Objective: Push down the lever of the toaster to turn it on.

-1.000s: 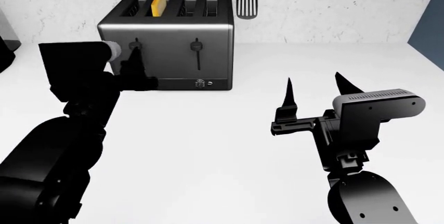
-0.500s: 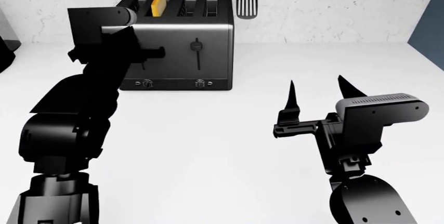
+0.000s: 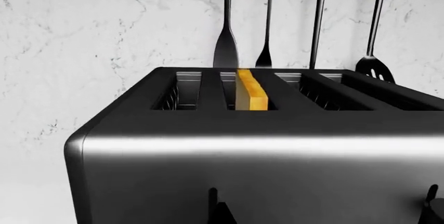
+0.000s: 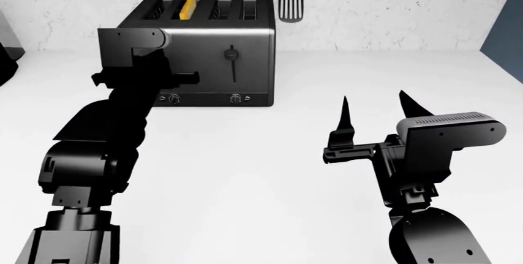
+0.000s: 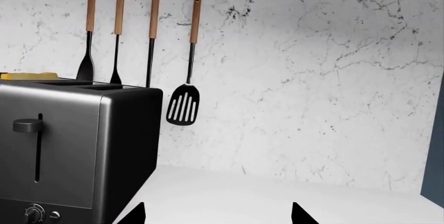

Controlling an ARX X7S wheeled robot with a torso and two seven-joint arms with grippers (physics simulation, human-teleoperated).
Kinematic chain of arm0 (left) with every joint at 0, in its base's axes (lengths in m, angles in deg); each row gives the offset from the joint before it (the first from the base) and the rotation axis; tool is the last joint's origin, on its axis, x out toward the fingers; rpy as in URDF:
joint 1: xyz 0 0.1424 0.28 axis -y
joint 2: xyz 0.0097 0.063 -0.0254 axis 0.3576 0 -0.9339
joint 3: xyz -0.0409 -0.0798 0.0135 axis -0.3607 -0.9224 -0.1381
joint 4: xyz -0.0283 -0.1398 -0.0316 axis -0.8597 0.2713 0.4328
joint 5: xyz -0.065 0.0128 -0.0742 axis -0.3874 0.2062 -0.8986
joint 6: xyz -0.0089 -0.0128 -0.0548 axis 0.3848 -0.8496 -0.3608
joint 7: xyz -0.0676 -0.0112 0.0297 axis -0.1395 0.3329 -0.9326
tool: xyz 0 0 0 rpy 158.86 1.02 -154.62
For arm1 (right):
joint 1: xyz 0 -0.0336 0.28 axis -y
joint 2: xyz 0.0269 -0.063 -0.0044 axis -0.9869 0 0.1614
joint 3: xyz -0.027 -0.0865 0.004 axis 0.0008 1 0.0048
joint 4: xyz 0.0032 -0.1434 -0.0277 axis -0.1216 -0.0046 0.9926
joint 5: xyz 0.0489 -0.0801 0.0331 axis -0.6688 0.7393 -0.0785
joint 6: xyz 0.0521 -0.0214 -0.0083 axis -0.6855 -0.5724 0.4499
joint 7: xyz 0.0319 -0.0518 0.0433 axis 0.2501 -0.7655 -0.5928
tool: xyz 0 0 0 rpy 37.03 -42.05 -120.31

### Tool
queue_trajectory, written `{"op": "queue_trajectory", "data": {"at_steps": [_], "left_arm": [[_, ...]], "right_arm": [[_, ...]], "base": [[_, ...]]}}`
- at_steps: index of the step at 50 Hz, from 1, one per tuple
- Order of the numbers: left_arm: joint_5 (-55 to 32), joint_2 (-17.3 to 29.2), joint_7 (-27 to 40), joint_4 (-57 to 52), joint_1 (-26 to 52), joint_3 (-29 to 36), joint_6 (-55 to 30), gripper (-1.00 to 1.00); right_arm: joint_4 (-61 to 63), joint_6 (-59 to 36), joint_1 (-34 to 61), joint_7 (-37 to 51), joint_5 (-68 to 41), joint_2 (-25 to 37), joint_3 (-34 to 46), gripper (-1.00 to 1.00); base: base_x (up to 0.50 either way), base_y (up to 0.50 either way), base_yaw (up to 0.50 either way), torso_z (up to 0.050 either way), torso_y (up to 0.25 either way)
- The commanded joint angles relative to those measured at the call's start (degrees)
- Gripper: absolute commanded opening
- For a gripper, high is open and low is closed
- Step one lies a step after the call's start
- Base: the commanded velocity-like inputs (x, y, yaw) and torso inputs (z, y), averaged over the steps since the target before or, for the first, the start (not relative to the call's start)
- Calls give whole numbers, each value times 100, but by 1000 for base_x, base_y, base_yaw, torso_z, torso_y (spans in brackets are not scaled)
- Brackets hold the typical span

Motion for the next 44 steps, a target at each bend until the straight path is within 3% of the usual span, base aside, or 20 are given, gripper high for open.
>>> {"op": "queue_trajectory", "data": {"at_steps": [1,44], "left_arm": [[37,31,0,206,-299,55,91,-100],[-113,82,-34,284,-984,111,247,-100]], "right_arm": [[6,-1,8,30,-37,24,4,100],[-49,73,3,126,-142,90,70,100]], "base": [[0,0,0,0,0],[0,0,0,0,0]]}}
